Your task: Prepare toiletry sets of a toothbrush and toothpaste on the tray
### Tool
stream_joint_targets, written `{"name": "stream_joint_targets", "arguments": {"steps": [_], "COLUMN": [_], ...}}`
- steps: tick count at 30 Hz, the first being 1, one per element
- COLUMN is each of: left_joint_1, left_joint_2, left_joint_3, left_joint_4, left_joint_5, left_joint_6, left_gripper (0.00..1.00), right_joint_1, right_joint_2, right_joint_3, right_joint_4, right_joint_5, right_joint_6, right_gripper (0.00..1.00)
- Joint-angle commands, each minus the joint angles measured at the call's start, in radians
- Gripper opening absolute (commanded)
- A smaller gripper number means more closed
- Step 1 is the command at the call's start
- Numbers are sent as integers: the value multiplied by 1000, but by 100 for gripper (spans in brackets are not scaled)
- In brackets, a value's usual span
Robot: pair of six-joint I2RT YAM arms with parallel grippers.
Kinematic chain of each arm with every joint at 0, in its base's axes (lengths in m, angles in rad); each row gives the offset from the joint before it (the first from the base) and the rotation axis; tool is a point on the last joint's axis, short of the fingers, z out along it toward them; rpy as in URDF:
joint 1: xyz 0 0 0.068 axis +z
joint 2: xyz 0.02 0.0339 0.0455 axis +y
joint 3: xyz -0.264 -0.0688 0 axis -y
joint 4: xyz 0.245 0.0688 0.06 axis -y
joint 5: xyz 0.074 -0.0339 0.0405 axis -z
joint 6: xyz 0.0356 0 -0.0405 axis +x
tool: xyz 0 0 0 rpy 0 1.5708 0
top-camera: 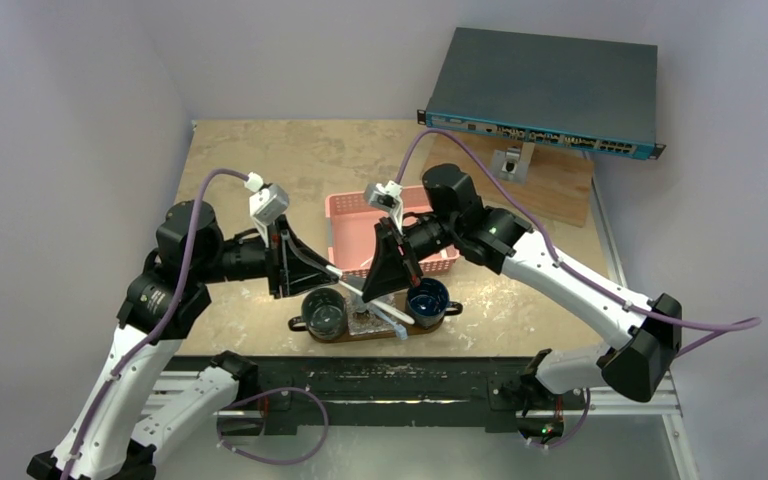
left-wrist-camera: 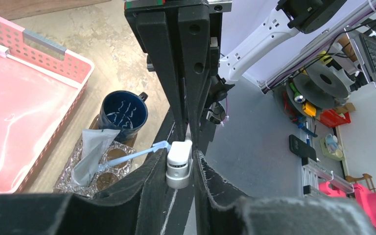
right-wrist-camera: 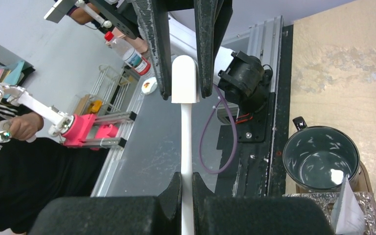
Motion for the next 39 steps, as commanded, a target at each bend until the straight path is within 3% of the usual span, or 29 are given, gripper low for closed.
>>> {"name": "stream_joint_targets", "arguments": {"steps": [1,5,11,17,20,23,28,39], "left_joint_1": [4,5,4,-1,-16,-56,-178,-294], "left_joint_2": [-4,-4,-10,-33,-47,-58,-60,-30], "left_joint_3": [-3,-5,-7,-1,4,9,51,156], "left_joint_4": [37,34,22,-25,-73,-112,-203,-377], "left_joint_5": [11,14,9,-53,-96,-155,-307,-570], "left_joint_6": [-13,-13,-14,-5,9,18,31,21], "left_gripper": [21,0,0,0,0,0,0,0], "right_joint_1": [7,7,8,8,8,7,7,5], "right_joint_2": [-40,-46,-61,-83,-94,-105,-134,-208], "right_joint_3": [-8,-12,-11,-12,-9,-7,-8,-27], "right_joint_4": [27,39,41,27,18,12,6,-2], "right_joint_5": [-10,-6,18,59,90,130,228,561], "right_joint_6": [10,20,23,14,10,8,26,80], "right_gripper": [0,0,2,39,51,57,62,62]}}
